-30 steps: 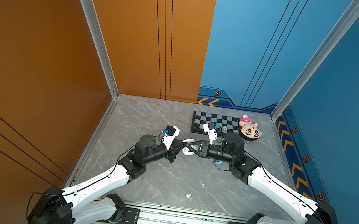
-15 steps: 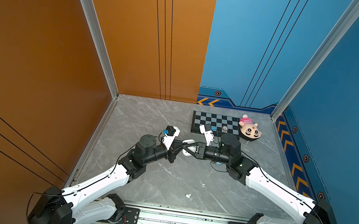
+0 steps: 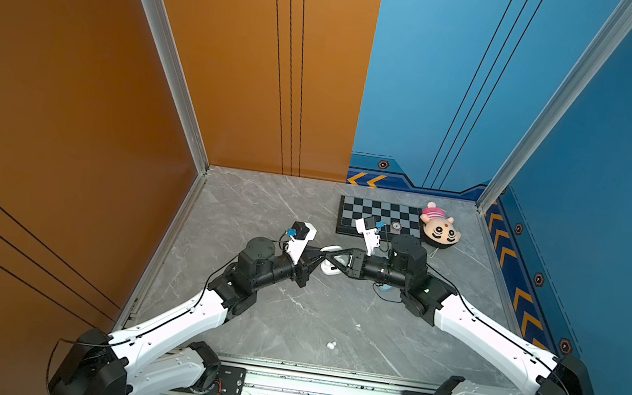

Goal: Insert the wireless bluetooth earbuds into the charging case

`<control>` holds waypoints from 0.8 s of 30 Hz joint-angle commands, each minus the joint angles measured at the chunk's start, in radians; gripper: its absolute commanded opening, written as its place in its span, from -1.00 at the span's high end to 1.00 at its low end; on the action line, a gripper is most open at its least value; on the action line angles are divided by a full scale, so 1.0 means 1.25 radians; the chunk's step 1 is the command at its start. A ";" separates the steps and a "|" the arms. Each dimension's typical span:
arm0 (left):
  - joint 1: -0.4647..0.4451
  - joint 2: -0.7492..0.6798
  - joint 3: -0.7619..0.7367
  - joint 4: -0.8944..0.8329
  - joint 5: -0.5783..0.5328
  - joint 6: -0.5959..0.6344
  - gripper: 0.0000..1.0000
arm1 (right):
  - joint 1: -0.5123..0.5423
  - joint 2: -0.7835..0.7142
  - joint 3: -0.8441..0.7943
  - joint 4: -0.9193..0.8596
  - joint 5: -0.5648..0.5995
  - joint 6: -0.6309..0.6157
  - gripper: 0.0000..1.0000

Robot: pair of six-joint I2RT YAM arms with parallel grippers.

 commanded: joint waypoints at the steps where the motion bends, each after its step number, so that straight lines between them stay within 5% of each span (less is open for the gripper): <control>1: 0.007 -0.012 0.039 0.024 0.026 -0.008 1.00 | -0.003 -0.010 -0.008 -0.032 0.024 -0.015 0.66; 24: 0.007 -0.014 0.038 0.024 0.015 -0.003 1.00 | 0.017 -0.007 -0.030 0.006 0.007 0.038 0.77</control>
